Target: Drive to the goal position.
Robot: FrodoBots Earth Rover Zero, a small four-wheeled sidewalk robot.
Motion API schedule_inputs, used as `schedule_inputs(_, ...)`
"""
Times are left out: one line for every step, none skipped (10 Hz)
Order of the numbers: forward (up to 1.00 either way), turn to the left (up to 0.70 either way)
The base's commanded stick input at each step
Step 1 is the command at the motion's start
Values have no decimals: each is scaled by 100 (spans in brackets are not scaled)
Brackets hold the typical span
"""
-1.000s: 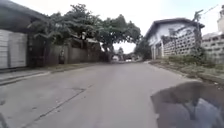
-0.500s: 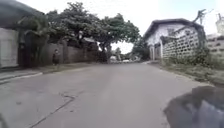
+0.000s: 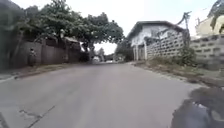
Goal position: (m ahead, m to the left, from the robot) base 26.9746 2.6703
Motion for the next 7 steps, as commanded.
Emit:
schedule_inputs(100,-40)
schedule_inputs(100,-40)
schedule_inputs(100,-40)
schedule_inputs(100,-34)
schedule_inputs(100,0)
schedule_inputs(100,0)
schedule_inputs(100,0)
